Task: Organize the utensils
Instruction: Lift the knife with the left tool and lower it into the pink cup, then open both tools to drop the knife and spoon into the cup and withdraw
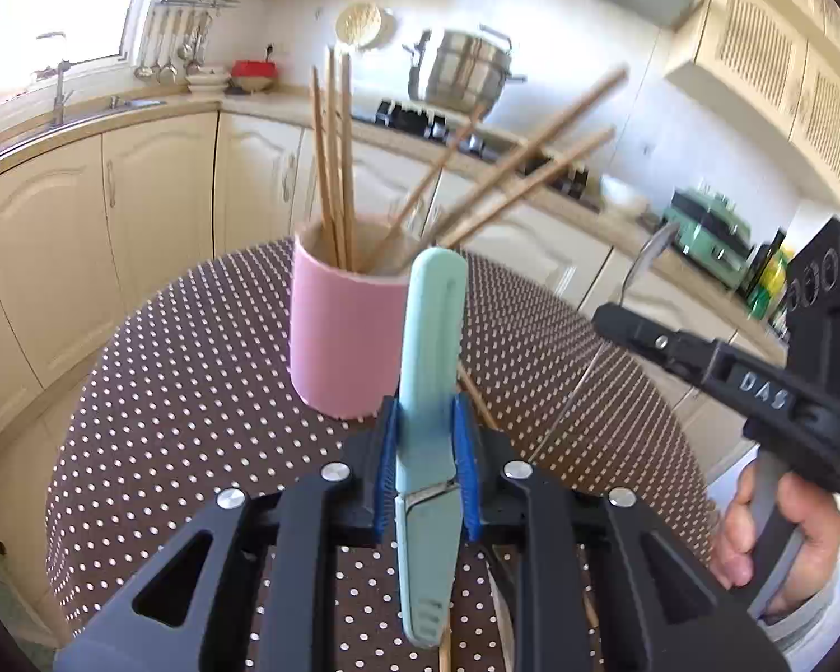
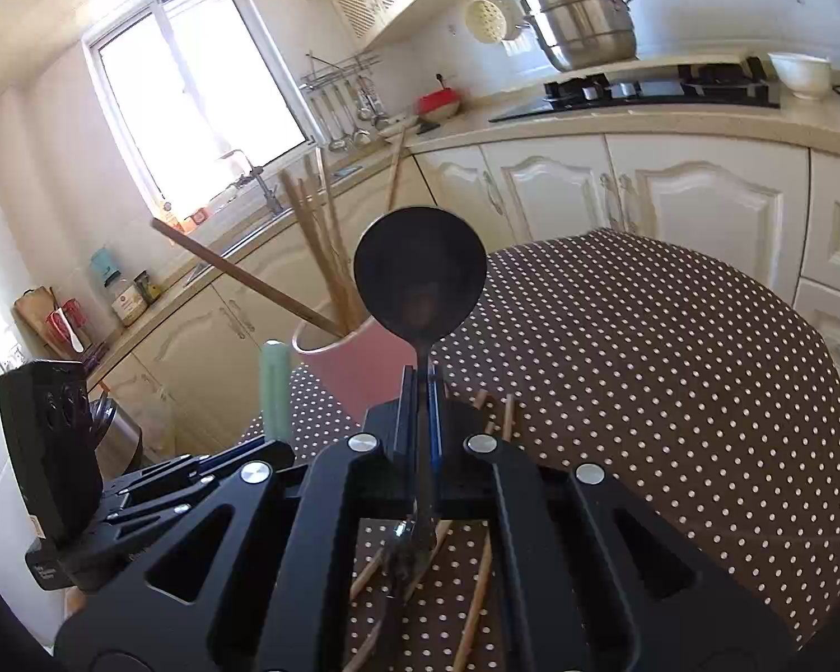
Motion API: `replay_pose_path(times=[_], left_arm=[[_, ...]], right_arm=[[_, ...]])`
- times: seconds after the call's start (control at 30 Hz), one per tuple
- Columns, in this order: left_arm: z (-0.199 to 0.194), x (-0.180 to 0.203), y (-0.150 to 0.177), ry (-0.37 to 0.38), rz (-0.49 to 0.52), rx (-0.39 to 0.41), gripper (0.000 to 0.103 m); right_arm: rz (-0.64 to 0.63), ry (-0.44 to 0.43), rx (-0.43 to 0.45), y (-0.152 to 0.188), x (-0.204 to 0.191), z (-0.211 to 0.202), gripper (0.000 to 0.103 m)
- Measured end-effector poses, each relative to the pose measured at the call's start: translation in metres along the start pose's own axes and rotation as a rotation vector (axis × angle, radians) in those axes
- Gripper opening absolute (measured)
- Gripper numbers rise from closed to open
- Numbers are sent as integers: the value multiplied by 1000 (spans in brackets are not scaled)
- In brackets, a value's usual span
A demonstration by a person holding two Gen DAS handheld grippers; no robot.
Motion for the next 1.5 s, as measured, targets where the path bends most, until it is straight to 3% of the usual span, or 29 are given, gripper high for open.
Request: replay_pose_path(times=[0.23, 0.3, 0.5, 0.93, 1.1, 1.4, 1.47, 1.5], left_arm=[[-14, -20, -13, 13, -44, 94, 17], [-14, -23, -19, 21, -52, 105, 12], [-20, -31, -40, 27, -53, 134, 10], [-79, -15, -92, -1, 12, 313, 9], [-68, -12, -111, -55, 39, 313, 9], [-18, -23, -110, -73, 25, 199, 10], [-14, -24, -107, -80, 21, 200, 14], [-14, -25, -107, -70, 16, 199, 21]], right_arm=[[-56, -27, 44, -13, -24, 3, 4], [-63, -32, 51, -16, -29, 5, 4], [-84, -36, 88, -27, -39, 6, 4], [-161, 89, 266, -71, -57, 8, 4], [-163, 49, 311, -88, -68, 11, 4], [-208, 44, 234, -79, -80, 40, 4], [-206, 45, 216, -76, -78, 43, 4], [-208, 49, 210, -74, -78, 44, 4]])
Point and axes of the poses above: each gripper's, at about its wrist camera, not at the fingertips, and z roughly the way its jaws point, x to its right, y to its underside, the point moved 1 cm from there along z, roughly the way its jaws point, and after that the axes turned 5 degrees about y, right-handed, at the moved point
